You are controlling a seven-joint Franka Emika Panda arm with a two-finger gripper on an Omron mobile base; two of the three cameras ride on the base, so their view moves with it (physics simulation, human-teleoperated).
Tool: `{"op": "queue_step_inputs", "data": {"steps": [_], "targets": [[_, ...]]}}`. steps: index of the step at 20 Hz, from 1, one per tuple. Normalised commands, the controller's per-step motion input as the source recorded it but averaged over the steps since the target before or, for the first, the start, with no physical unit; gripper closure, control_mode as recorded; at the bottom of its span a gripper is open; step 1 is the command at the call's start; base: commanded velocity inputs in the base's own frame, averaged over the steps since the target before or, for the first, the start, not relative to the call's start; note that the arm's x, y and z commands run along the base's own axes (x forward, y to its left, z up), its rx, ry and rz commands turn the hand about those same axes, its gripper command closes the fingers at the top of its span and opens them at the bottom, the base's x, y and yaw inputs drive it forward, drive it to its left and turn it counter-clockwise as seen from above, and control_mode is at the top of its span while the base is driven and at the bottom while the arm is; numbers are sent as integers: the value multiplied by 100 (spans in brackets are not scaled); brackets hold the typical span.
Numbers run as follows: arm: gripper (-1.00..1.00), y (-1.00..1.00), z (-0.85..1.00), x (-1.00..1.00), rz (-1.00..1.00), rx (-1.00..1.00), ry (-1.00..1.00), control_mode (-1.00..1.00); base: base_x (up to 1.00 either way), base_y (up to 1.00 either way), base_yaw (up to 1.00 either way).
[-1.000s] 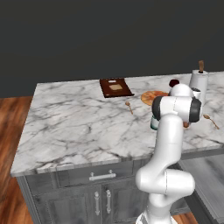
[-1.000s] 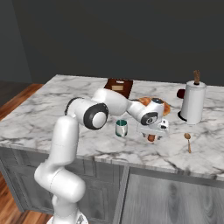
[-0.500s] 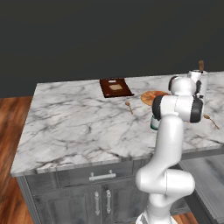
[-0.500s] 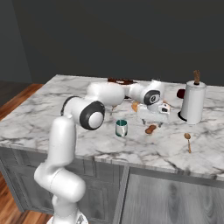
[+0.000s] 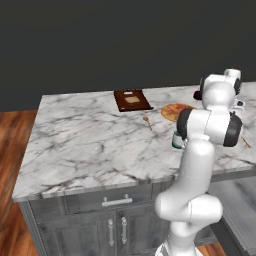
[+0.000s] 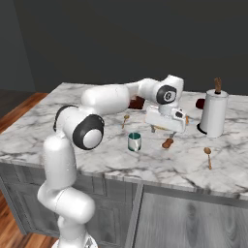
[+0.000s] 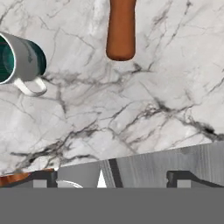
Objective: Take the pizza cutter from the drawer on the right and place it on the dining counter for cutting.
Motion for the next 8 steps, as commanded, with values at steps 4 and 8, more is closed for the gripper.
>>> {"op": "queue_step_inputs", "data": {"steps": [4, 8], "targets": [[-100, 57, 46, -79, -13, 0, 3, -100, 0, 0, 0], [-100, 58, 25, -98, -9, 0, 2, -100, 0, 0, 0]]}}
